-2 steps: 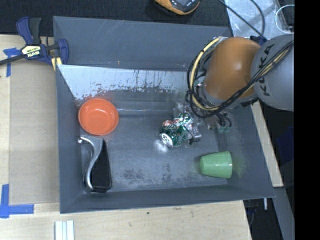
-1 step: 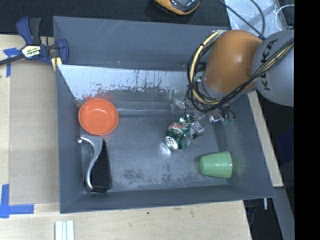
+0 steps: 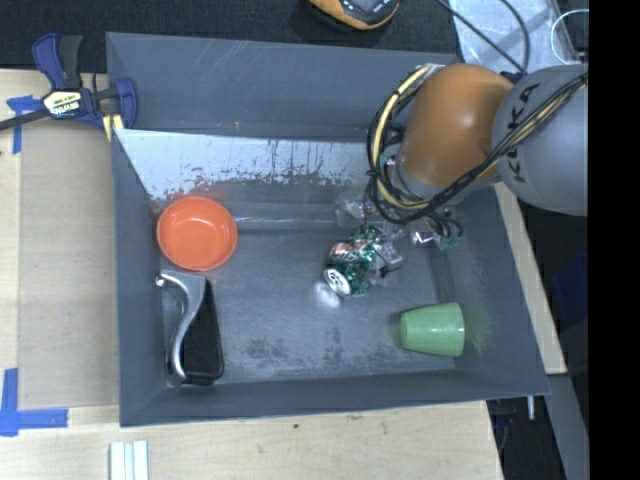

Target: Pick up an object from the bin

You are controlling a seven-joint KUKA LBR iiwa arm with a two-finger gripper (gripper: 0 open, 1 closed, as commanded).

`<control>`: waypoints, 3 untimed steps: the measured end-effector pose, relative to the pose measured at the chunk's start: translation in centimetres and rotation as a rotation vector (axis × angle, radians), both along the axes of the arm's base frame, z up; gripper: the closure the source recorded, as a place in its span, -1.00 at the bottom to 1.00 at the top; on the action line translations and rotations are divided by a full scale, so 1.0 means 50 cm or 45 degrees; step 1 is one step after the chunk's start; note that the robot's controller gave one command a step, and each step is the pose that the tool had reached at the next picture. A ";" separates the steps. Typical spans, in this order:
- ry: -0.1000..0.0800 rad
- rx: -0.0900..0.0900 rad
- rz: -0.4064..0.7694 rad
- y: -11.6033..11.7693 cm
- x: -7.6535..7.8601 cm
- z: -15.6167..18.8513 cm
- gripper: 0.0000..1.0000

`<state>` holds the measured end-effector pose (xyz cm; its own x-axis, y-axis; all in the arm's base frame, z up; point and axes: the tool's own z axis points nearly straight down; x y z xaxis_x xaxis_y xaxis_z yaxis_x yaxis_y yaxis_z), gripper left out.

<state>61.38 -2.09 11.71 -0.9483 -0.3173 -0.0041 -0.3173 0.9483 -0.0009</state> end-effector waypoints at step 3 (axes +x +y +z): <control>-0.005 -0.005 0.359 0.011 0.019 -0.084 1.00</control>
Offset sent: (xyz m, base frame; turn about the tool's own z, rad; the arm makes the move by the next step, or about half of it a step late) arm 0.0065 0.0076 -0.0471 -0.2870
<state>62.31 -1.53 7.49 -0.8224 -0.5689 -0.0063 -0.5689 0.8224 -0.0060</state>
